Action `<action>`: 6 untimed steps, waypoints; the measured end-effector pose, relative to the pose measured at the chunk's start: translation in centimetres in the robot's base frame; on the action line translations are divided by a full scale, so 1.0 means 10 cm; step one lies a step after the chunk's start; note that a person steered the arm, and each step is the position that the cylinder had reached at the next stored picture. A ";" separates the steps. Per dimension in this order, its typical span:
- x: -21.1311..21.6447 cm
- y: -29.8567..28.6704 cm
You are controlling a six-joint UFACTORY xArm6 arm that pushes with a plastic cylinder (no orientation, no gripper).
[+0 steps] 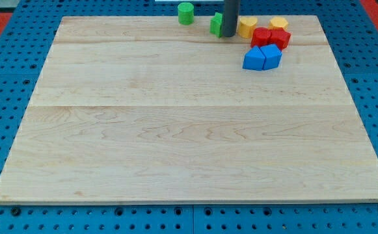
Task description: Move the green star below the green circle
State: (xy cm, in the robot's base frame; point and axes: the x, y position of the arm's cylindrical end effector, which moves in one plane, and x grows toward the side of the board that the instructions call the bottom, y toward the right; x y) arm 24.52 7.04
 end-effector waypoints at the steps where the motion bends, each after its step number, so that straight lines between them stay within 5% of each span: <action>1: 0.09 0.00; 6: -0.26 0.35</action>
